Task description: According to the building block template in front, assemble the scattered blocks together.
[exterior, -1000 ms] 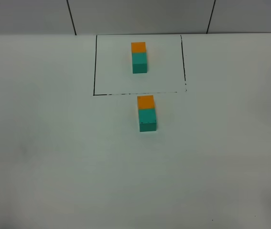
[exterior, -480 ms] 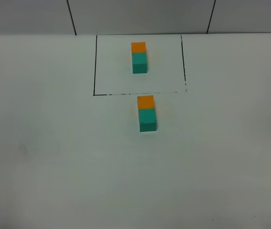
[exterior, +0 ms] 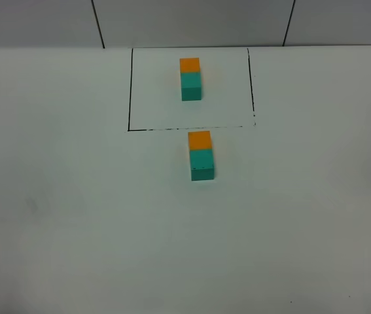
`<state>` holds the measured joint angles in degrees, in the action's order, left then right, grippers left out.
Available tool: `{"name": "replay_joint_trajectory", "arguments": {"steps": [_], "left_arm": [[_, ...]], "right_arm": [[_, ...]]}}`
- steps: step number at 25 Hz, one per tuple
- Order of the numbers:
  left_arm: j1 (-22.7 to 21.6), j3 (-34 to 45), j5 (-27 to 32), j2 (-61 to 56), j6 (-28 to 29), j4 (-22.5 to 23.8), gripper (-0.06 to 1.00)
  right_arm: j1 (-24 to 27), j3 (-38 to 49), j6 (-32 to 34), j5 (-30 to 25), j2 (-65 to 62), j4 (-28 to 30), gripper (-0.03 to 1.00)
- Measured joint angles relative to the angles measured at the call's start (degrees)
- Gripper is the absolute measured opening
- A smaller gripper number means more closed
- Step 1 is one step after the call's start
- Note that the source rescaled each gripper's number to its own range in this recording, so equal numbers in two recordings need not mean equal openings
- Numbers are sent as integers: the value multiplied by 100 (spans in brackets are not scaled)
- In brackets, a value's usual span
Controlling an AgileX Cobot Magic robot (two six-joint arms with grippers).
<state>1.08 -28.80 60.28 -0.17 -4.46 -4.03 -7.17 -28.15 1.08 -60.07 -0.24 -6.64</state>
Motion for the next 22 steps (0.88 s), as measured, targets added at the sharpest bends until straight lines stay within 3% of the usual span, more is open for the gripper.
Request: {"name": "replay_joint_trajectory", "arguments": {"steps": [22], "left_arm": [[0,0,0,0,0,0,41]], "right_arm": [[0,0,60,0,-4,0,69]]}}
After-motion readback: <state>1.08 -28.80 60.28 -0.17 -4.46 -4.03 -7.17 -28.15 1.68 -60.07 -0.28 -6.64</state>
